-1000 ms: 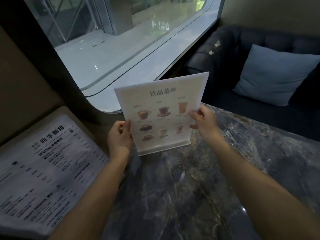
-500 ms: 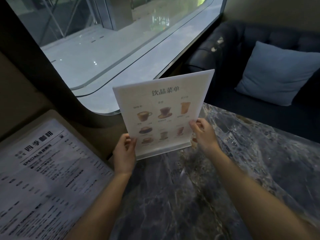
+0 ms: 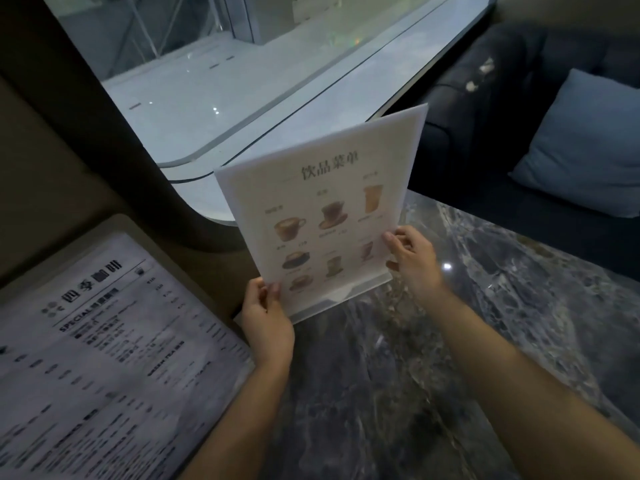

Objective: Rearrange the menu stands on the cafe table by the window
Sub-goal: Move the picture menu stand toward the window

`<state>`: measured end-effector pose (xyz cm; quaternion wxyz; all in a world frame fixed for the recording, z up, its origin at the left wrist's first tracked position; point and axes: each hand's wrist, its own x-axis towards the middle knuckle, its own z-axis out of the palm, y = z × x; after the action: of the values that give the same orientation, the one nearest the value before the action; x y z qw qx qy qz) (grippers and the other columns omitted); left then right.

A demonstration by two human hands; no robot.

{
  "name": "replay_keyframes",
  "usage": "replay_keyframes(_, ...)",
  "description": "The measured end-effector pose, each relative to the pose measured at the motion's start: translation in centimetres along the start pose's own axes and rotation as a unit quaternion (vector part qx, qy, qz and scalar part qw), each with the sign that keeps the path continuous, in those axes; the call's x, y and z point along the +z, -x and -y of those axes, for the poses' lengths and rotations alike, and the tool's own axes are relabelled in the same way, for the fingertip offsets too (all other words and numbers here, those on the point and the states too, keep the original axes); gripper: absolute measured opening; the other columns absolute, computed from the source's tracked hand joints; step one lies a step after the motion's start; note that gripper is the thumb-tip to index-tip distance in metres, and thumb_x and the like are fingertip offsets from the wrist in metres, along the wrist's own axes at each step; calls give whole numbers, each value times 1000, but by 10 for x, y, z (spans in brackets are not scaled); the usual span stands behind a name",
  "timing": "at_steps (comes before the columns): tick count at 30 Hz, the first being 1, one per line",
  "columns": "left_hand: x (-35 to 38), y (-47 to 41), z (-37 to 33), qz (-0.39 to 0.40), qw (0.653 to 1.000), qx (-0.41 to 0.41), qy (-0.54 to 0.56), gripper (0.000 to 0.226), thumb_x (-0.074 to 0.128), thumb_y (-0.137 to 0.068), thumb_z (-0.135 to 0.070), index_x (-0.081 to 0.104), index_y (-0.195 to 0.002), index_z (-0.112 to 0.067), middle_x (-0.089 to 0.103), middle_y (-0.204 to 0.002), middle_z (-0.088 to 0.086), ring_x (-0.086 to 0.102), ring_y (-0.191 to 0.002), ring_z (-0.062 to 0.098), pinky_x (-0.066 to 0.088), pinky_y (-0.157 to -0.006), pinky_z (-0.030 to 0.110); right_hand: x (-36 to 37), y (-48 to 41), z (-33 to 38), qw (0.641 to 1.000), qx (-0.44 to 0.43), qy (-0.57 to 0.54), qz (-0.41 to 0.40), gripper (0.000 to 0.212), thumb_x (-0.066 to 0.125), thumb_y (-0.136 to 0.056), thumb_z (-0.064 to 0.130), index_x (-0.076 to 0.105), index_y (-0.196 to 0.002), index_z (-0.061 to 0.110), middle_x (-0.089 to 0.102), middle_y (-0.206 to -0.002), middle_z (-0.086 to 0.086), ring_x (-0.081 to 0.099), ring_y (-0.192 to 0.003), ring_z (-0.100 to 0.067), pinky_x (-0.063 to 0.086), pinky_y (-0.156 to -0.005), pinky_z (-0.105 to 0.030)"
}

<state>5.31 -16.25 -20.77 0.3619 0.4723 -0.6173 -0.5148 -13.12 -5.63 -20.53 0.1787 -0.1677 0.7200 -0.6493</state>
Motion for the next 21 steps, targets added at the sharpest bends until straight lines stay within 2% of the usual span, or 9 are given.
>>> replay_keyframes(3,-3,0,1,-20,1000,-8,-9,21,48,-93,-25,52,-77,-38,60,-91,-8,60,-92,15,55,-80,44,12,-9,6,1000,-7,6,7,19,55,-89,21,55,-70,25,55,-65,6,58,-52,5,49,-46,-15)
replay_keyframes(8,-5,0,0,-33,999,-36,9,23,48,-93,-25,52,-76,-40,61,-94,-4,60,-95,17,54,-84,46,24,-18,11,1000,-12,-1,6,22,57,-88,19,55,-67,26,58,-51,15,56,-47,7,45,-43,-12)
replay_keyframes(11,-5,2,-2,-36,999,-19,10,14,45,-94,-26,52,-84,-32,60,-94,-3,60,-95,20,55,-79,41,26,-20,12,1000,-20,-2,13,20,56,-88,18,56,-69,24,56,-57,13,57,-49,4,45,-44,-12)
replay_keyframes(14,-3,3,-1,-58,998,-16,1,8,42,-96,-24,49,-93,-25,55,-90,-10,58,-92,13,48,-66,22,32,-22,11,999,-6,13,38,12,55,-89,22,56,-78,15,53,-67,6,54,-57,-3,45,-49,-22)
replay_keyframes(16,-1,2,0,-71,997,-22,12,7,41,-96,-23,48,-97,-23,55,-94,-8,56,-93,9,45,-66,18,37,-24,10,999,10,-4,53,12,55,-89,23,55,-83,13,52,-69,4,53,-57,-2,42,-51,-26)
replay_keyframes(19,8,0,-2,-97,993,-37,49,14,39,-96,-27,46,-105,-18,54,-101,-4,55,-94,6,46,-68,17,45,-29,10,997,15,-23,71,11,55,-89,25,57,-81,16,54,-71,4,56,-57,0,41,-52,-26)
replay_keyframes(21,14,-2,-5,-120,990,-38,69,24,38,-96,-29,45,-113,-13,53,-108,1,55,-98,10,47,-64,13,50,-36,10,996,17,-21,87,11,55,-88,27,57,-80,20,55,-75,2,57,-66,-8,42,-55,-29)
